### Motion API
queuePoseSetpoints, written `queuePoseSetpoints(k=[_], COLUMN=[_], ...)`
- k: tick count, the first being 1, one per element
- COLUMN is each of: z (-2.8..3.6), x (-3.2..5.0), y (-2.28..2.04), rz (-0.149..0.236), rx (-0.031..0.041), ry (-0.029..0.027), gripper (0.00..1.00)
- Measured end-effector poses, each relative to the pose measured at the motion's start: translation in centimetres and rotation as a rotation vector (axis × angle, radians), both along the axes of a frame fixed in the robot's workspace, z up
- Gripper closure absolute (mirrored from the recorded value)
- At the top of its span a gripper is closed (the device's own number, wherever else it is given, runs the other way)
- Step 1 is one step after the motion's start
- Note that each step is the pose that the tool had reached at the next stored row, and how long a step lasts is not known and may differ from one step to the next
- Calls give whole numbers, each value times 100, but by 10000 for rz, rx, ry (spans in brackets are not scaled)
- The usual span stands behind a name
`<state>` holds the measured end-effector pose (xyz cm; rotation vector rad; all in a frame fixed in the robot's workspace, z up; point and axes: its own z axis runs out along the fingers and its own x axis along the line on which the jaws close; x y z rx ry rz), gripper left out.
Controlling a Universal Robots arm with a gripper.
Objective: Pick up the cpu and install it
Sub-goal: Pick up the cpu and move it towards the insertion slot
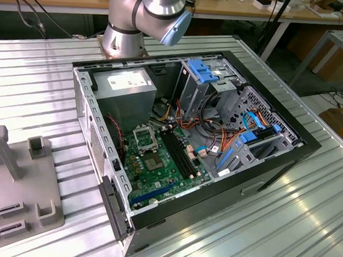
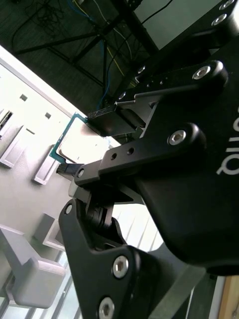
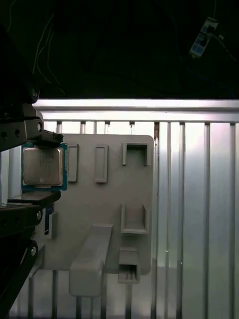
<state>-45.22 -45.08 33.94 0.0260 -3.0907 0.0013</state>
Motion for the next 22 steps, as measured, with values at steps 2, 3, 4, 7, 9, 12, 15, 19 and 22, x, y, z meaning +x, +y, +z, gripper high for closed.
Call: queuePoseSetpoints(k=[2, 3, 4, 7, 9, 12, 15, 19, 22], z=[12, 19, 31, 53, 63, 81, 96, 119, 160], x=[0, 0, 1, 5, 7, 11, 15, 21, 32], y=[0, 0, 0, 0, 0, 0, 0, 0, 0], rz=[0, 0, 0, 0, -1, 0, 0, 0, 0], rx=[3, 7, 7, 23, 37, 54, 76, 93, 97], ry=[0, 0, 0, 4, 8, 13, 20, 26, 38], gripper=[53, 53, 53, 53, 53, 53, 53, 53, 53])
